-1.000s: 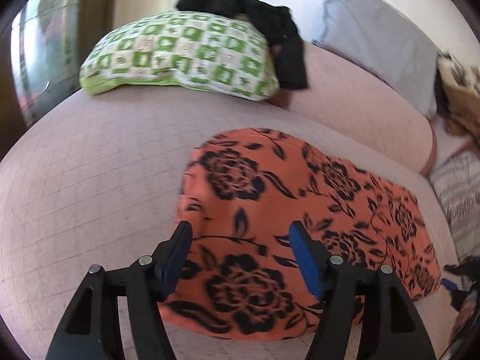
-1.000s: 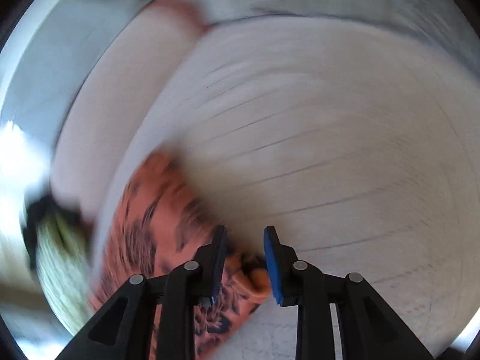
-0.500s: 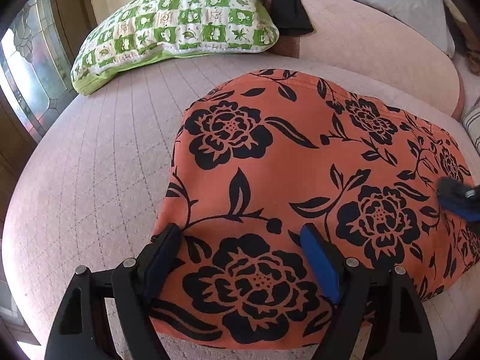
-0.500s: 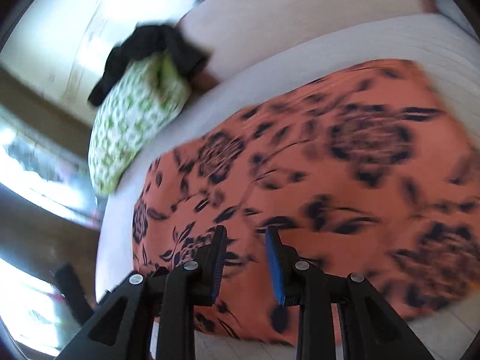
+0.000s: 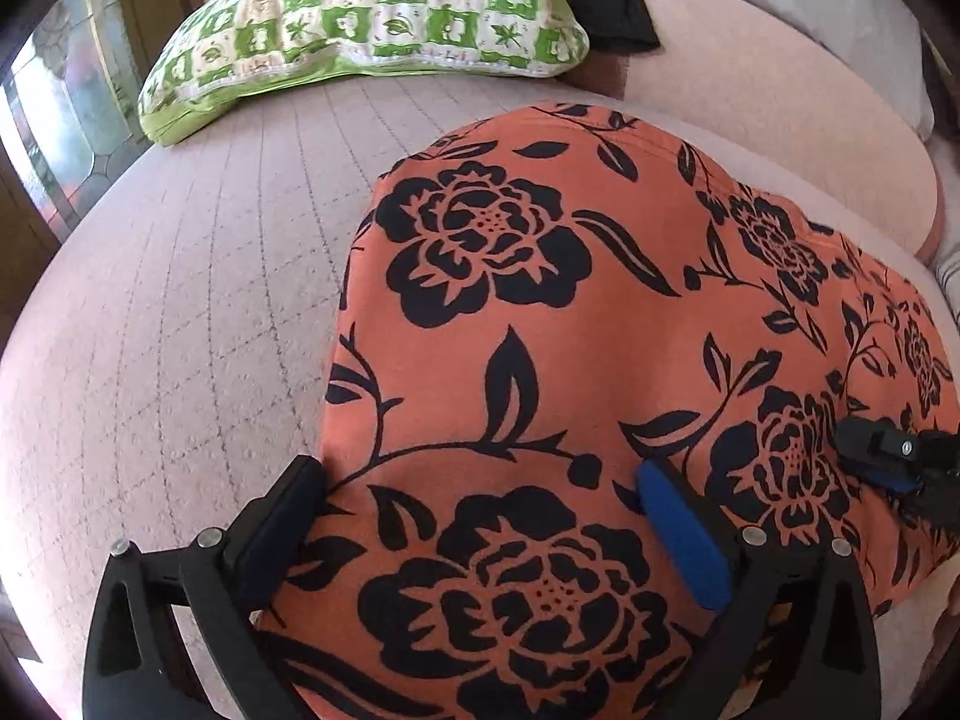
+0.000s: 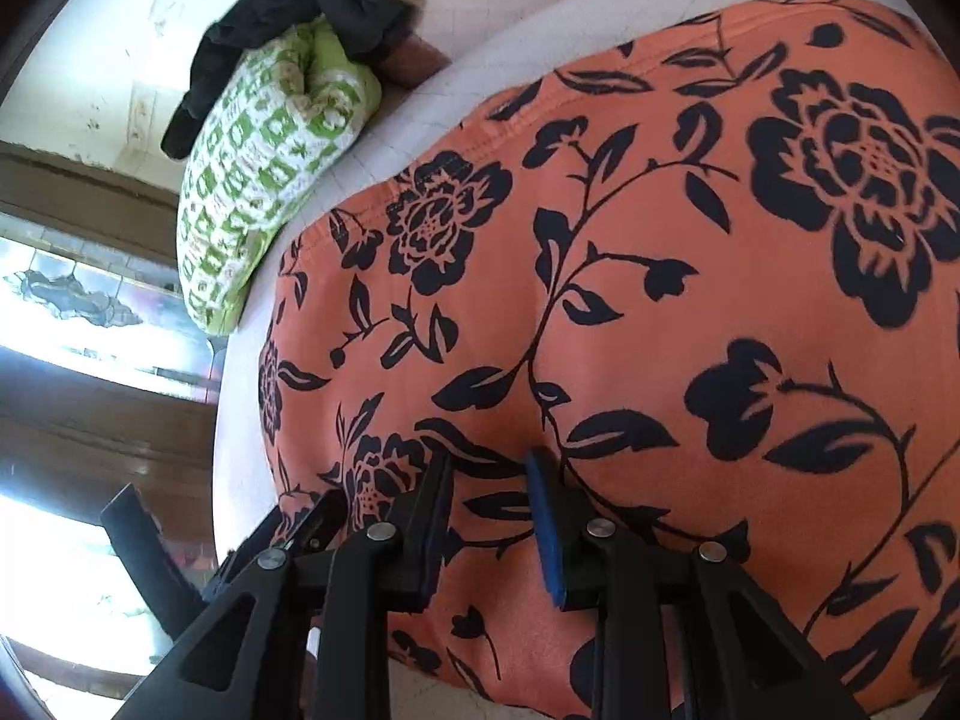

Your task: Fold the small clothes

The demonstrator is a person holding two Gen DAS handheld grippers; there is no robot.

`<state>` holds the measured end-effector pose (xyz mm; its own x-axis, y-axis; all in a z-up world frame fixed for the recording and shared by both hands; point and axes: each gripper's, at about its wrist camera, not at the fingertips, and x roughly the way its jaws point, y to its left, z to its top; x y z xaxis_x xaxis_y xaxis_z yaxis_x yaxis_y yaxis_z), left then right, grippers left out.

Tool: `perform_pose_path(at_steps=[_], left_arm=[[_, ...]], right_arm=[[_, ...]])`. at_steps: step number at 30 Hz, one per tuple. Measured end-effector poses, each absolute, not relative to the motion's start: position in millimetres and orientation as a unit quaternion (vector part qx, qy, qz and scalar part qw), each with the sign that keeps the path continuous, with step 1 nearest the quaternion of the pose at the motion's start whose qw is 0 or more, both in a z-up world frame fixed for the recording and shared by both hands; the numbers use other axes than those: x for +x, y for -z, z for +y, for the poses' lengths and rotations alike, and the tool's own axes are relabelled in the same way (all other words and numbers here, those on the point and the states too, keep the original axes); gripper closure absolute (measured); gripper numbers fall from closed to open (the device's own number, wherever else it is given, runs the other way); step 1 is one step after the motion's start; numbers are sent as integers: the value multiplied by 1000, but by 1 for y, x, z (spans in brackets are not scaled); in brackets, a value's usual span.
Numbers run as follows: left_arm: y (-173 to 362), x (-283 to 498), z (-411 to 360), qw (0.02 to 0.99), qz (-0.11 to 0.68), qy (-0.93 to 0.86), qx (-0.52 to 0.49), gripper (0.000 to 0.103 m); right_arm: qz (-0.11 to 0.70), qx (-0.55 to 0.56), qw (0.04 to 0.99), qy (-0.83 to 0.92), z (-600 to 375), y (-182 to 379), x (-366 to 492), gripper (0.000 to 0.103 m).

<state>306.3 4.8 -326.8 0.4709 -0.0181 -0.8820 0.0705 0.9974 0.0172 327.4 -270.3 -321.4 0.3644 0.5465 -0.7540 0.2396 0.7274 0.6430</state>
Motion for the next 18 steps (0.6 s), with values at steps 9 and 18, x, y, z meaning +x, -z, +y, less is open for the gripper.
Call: perform_pose_path(at_steps=[9,18], left_arm=[[284,308,12,903,426,-3,50,0],[319,324,28,852,522,-22,-7,0]], right_arm=[[467,361,804,-77,-315,273,347,72],[490,356,796,13,-348,310,374,74]])
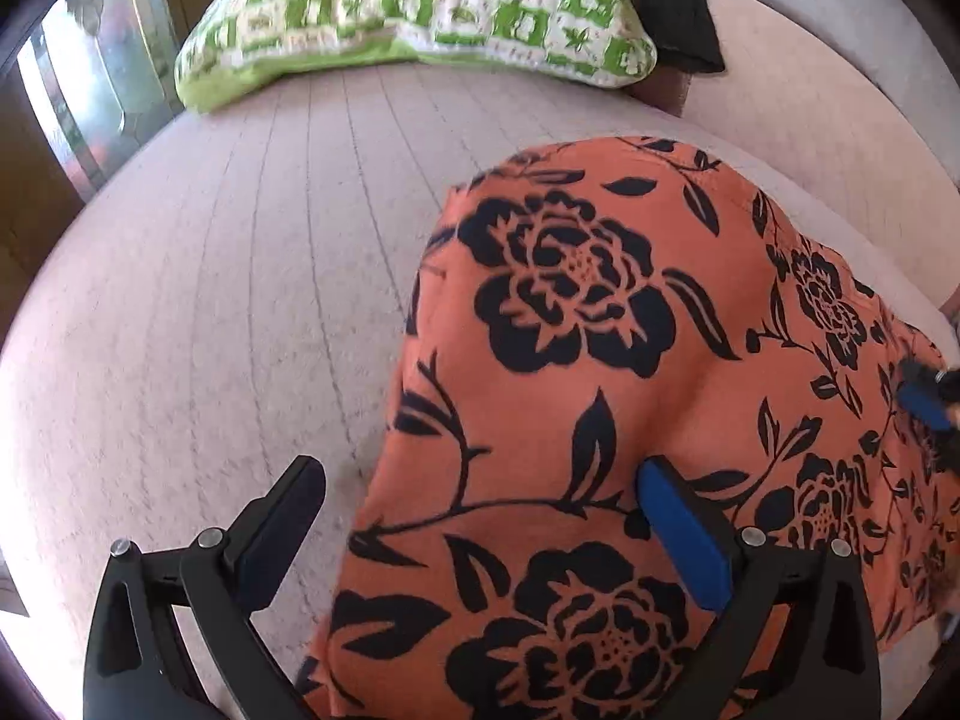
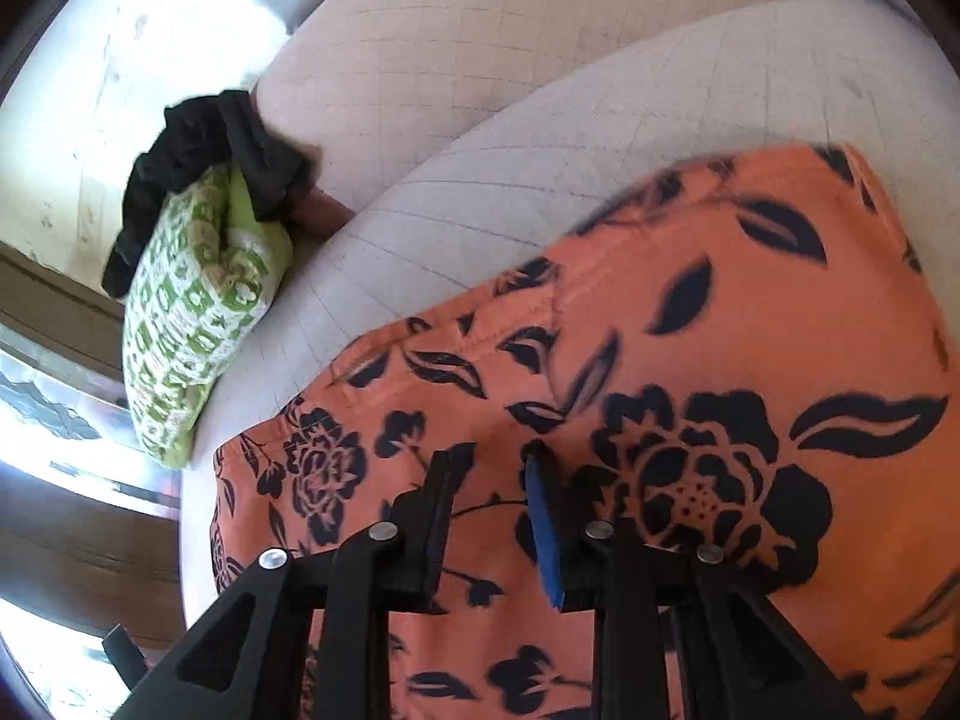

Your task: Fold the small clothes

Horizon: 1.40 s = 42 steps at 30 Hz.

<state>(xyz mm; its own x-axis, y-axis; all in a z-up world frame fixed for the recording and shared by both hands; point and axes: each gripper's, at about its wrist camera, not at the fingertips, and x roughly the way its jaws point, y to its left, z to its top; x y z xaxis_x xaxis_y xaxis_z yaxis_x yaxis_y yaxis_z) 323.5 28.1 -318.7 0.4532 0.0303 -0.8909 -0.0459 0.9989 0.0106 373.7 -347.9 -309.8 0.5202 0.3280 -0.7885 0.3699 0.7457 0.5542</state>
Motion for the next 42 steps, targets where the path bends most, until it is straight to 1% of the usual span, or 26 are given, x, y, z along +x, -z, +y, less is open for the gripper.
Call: perform_pose_path(at_steps=[3,8,11,14,15,18,20,23,25,27,29,30,32,33,34,35,37,40,42], left_arm=[[312,327,28,860,508,-39,-16,0],[307,322,31,861,505,-53,-5,0],[312,323,38,857,514,-49,-15,0],[313,321,42,857,514,-45,-13,0],[313,325,43,857,513,-44,-11,0],[309,333,55,860,508,-43,-20,0],[304,337,63,867,494,-56,-22,0],[297,338,73,876,476,-72,-32,0],[305,343,76,867,492,-77,-27,0],[321,348,74,844,530,-81,0,0],[318,346,76,847,525,-80,-1,0],[315,345,77,847,526,-76,2,0],[311,343,82,848,524,-75,3,0],[310,340,87,849,523,-79,-4,0],[306,335,90,850,520,-83,-15,0],[302,332,99,851,516,-87,-33,0],[294,322,116,854,507,-94,-65,0],[284,293,145,855,498,-82,-118,0],[284,272,159,848,500,-81,-156,0]], right_arm=[[447,318,836,-13,-322,281,377,74],[460,282,834,-118,-241,266,411,74],[497,278,806,-162,-197,284,451,73],[535,278,782,-157,-171,316,485,73],[548,276,775,-152,-169,327,489,75],[532,335,764,-147,-181,329,494,75],[515,350,770,-142,-197,317,482,75],[486,307,813,-96,-236,284,445,75],[469,293,831,-58,-269,268,417,75],[455,288,842,-17,-303,260,385,75],[447,295,844,33,-334,260,347,74],[448,300,840,53,-346,263,331,72],[474,311,820,83,-365,283,302,71],[494,315,805,95,-370,297,291,72],[493,330,800,90,-375,307,277,71],[481,338,804,86,-374,306,270,72],[486,338,801,87,-371,293,260,70],[454,341,822,48,-355,272,246,70],[449,327,831,29,-340,264,237,69]])
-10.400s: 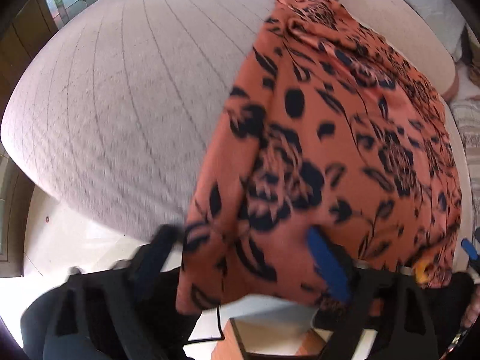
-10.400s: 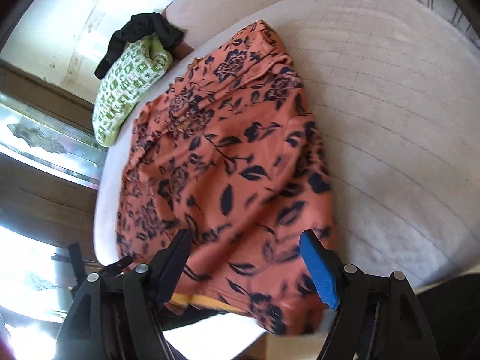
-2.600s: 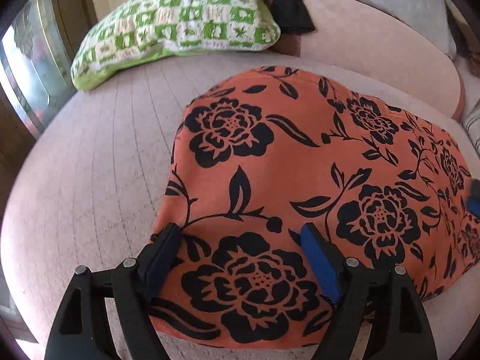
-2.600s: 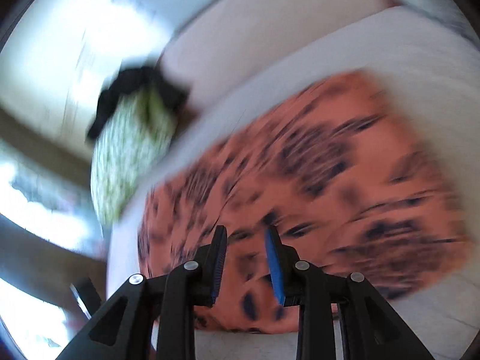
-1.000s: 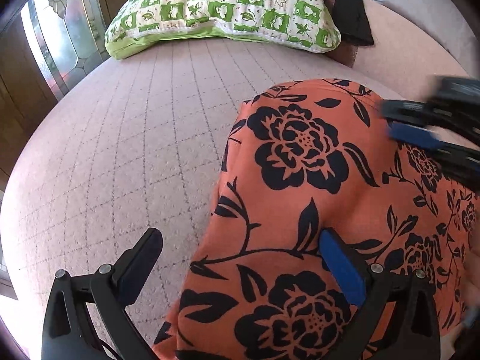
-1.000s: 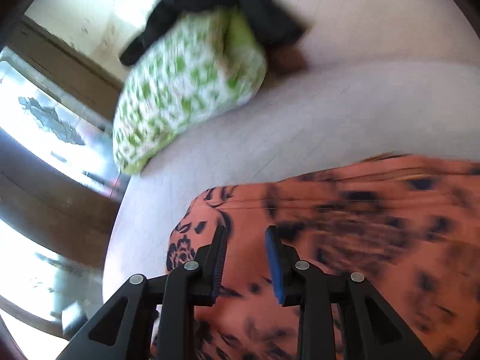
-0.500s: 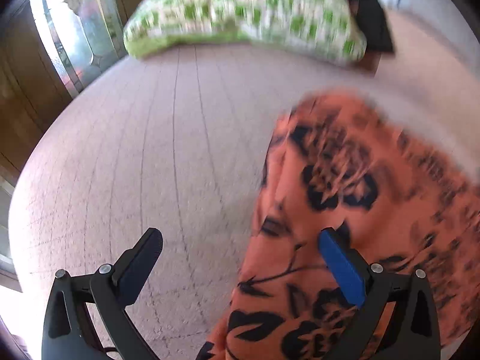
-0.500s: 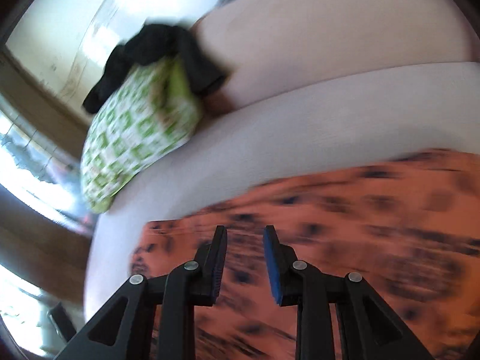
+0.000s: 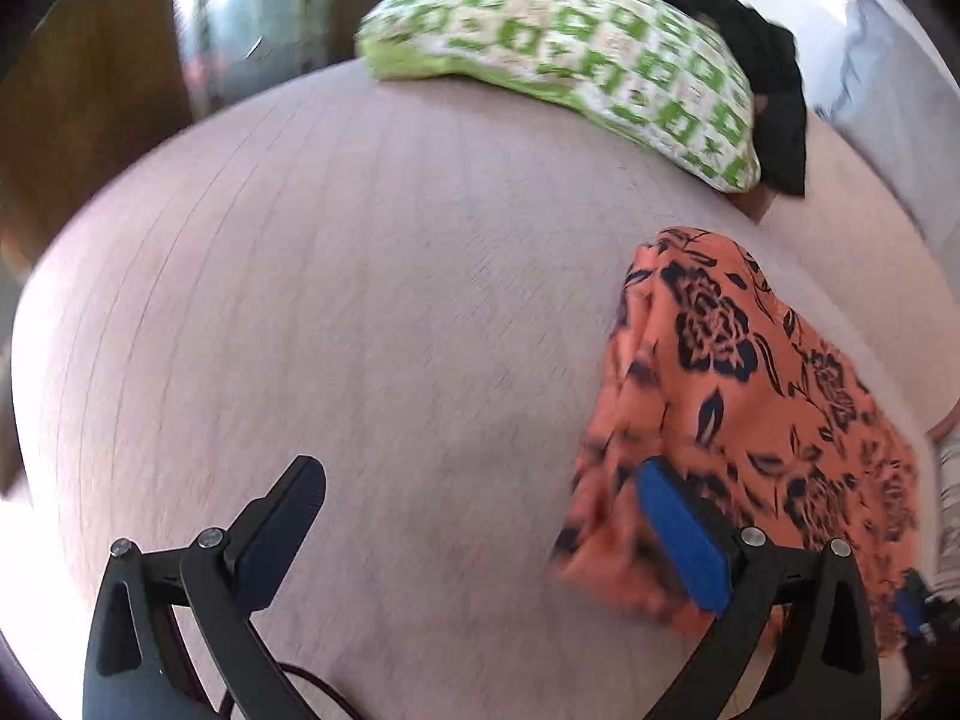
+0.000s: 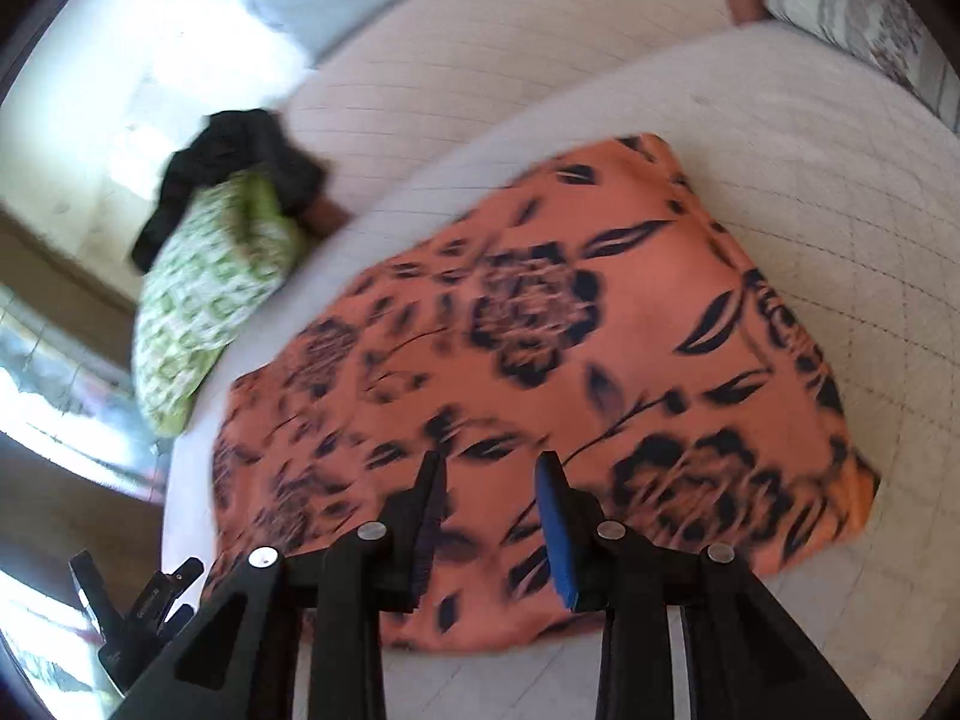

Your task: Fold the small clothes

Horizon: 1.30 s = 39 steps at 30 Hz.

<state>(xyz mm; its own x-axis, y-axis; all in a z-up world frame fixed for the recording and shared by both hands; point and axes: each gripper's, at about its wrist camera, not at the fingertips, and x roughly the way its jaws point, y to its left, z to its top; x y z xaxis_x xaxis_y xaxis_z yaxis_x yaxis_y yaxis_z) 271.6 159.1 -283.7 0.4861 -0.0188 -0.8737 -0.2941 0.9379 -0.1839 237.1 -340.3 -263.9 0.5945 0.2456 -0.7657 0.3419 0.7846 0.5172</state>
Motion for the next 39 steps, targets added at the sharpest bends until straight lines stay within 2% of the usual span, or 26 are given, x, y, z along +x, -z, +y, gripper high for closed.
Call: perform_pose_path(at_steps=[4,7,8,9,10,11,15,16,17,18,19,21,24,25,27,28,30,31,32,33,36,39], left_arm=[[299,234,162,826,522,-32,-212,0],[295,226,143,835,515,4,-196,0],[295,229,138,835,512,18,-200,0],[296,235,134,833,511,37,-210,0],[300,244,130,828,515,47,-218,0],[304,251,127,824,520,48,-220,0],[303,275,111,846,488,45,-212,0],[305,281,105,844,489,57,-214,2],[305,284,99,845,488,63,-210,12],[306,286,92,849,487,61,-195,31],[306,287,86,852,488,58,-179,39],[306,283,80,865,478,37,-149,52],[305,283,79,869,471,36,-146,56],[305,283,80,868,471,39,-148,55],[306,285,82,865,472,52,-162,39],[306,288,84,864,471,62,-167,31],[306,292,81,865,469,65,-167,31],[305,292,81,866,467,64,-168,37],[304,292,80,867,465,62,-165,62],[301,293,79,869,465,61,-154,77],[286,293,70,879,451,77,-135,80],[265,289,48,891,434,95,-94,81]], right_arm=[[457,352,817,-15,-319,269,226,69],[461,387,798,-41,-303,276,212,69],[461,392,795,-43,-299,278,208,64],[461,395,794,-43,-298,280,204,46],[460,399,792,-38,-294,281,201,37],[455,404,793,-33,-298,281,197,34],[431,400,808,-35,-302,278,195,34],[421,395,816,-42,-304,276,196,36],[410,389,824,-42,-304,273,197,48],[405,380,831,-42,-305,270,199,70],[407,365,836,-39,-305,268,203,77],[411,353,839,-37,-303,269,213,80],[415,362,834,-40,-299,277,231,80],[419,361,832,-40,-297,281,236,80],[455,347,820,-22,-291,298,248,80],[501,344,794,-13,-289,318,256,80],[501,356,789,-17,-293,326,257,85],[510,367,778,-25,-298,322,258,85],[514,376,771,-32,-301,321,259,82],[513,391,763,-39,-307,320,258,82],[503,439,743,-43,-328,320,252,80],[493,441,749,-34,-347,314,248,80]])
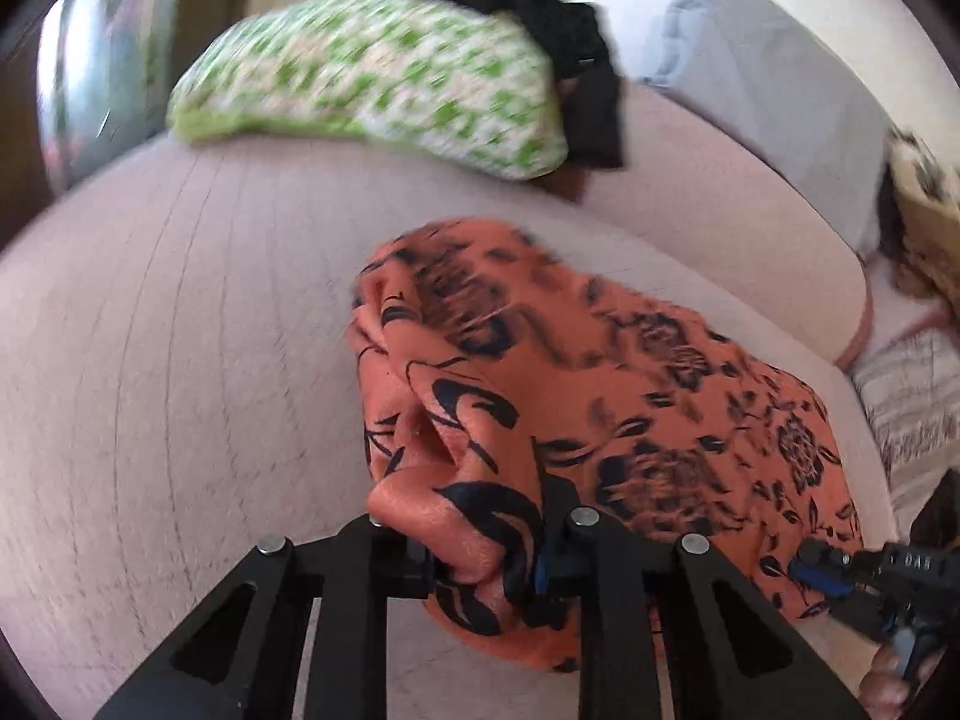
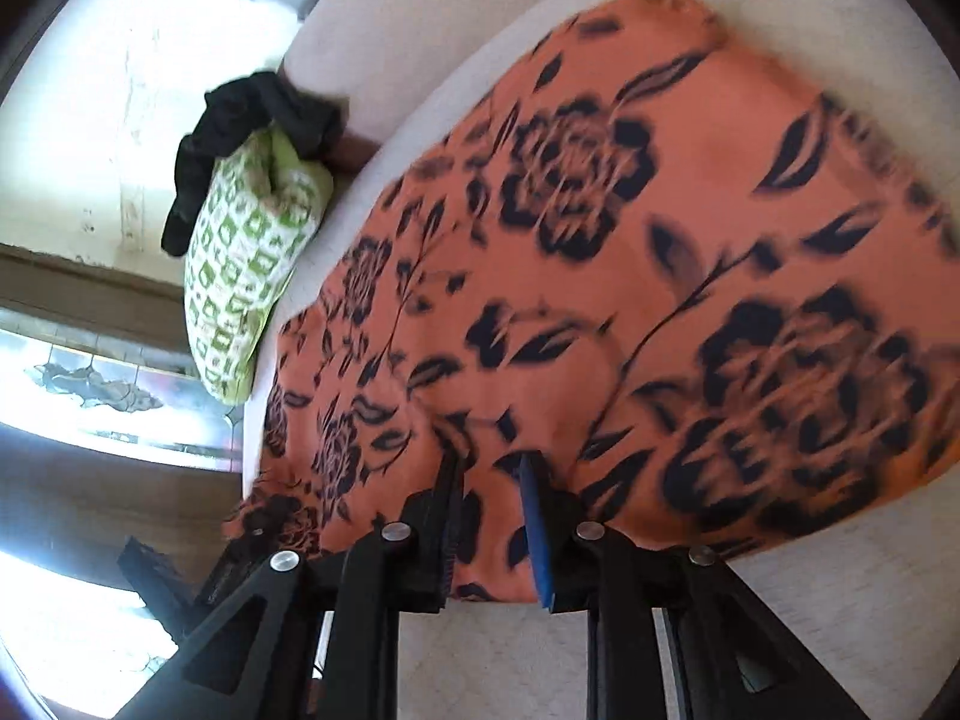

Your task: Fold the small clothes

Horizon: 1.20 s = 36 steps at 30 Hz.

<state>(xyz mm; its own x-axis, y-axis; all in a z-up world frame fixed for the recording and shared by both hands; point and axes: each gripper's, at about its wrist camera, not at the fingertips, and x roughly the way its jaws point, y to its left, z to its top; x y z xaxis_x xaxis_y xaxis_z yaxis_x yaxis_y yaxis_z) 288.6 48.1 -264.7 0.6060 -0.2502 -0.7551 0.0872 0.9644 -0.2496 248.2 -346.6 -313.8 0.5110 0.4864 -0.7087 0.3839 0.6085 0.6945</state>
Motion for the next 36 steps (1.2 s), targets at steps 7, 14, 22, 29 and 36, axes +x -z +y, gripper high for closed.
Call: perform_pose_path(at_steps=[7,14,22,29,36], left_arm=[[206,269,-51,905,384,181,21,82],[199,245,-179,868,385,295,105,81],[193,229,-151,846,359,394,29,27],[240,272,-70,859,417,293,-46,25],[278,291,-69,830,480,280,-52,25]], right_arm=[[448,480,754,-8,-400,302,227,80],[399,544,738,-20,-449,304,209,74],[371,601,706,-43,-468,311,213,28],[428,527,734,-26,-451,312,254,28],[449,468,760,-27,-420,310,292,28]])
